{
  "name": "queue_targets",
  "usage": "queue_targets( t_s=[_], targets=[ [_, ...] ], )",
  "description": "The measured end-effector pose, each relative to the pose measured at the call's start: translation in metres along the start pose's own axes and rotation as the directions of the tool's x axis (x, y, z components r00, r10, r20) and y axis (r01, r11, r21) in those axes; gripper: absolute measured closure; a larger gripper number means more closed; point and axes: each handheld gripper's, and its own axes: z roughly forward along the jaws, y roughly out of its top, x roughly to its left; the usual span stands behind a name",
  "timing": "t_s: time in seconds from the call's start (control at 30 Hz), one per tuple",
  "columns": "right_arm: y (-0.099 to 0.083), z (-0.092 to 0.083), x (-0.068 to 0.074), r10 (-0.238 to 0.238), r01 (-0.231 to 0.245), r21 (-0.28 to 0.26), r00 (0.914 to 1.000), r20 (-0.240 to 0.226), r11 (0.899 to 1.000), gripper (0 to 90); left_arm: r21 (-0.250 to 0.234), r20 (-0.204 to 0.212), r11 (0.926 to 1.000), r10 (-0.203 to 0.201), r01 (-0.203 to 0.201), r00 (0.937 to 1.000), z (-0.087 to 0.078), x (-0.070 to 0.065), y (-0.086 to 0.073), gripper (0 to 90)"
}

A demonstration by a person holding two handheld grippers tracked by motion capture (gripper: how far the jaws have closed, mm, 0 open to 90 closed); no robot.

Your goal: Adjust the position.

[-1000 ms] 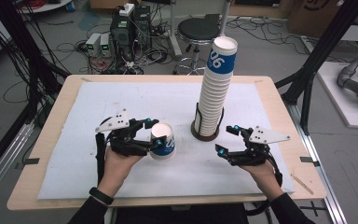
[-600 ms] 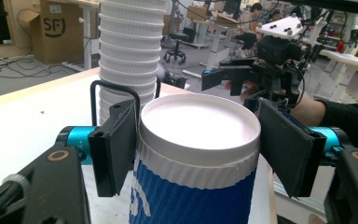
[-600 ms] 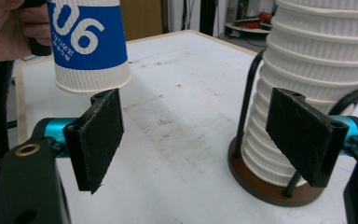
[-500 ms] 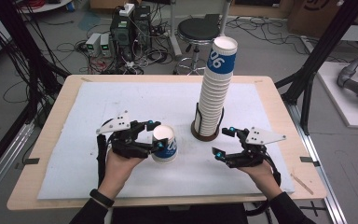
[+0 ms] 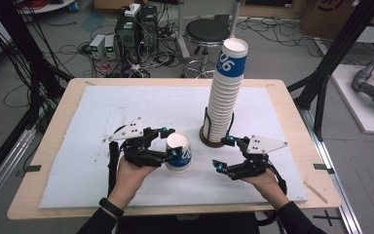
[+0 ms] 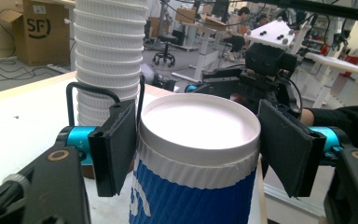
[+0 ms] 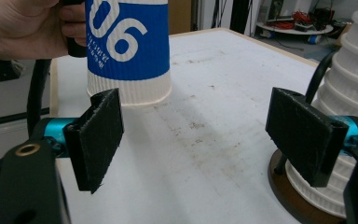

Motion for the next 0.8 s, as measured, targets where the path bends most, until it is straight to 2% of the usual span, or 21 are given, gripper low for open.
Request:
queue_targets(
  t_s=[0.1, 0.23, 0.43, 0.8],
  targets=[
    [0.000, 0.006, 0.000, 0.022, -0.022, -0.009, 0.9995, -0.024, 1.000, 19.6, -0.003, 0.010, 0.9999, -0.010, 0.010, 0.9999, 0.004, 0.001, -0.001, 30.3],
    [0.000, 0.016, 0.004, 0.016, -0.016, -0.001, 0.9986, -0.050, 1.000, 19.6, -0.006, 0.022, 0.9999, -0.010, 0.010, 0.9997, 0.009, 0.000, -0.001, 30.3],
    [0.001, 0.029, 0.012, 0.006, -0.004, 0.020, 0.9955, -0.095, 1.000, 18.3, -0.003, 0.039, 1.0000, 0.003, -0.003, 0.9992, 0.015, -0.002, -0.001, 30.3],
    [0.002, 0.037, 0.015, 0.048, -0.046, 0.015, 0.9869, -0.154, 0.999, 15.5, -0.001, 0.069, 0.9992, 0.041, -0.041, 0.9968, 0.031, -0.013, -0.001, 30.4]
  ],
)
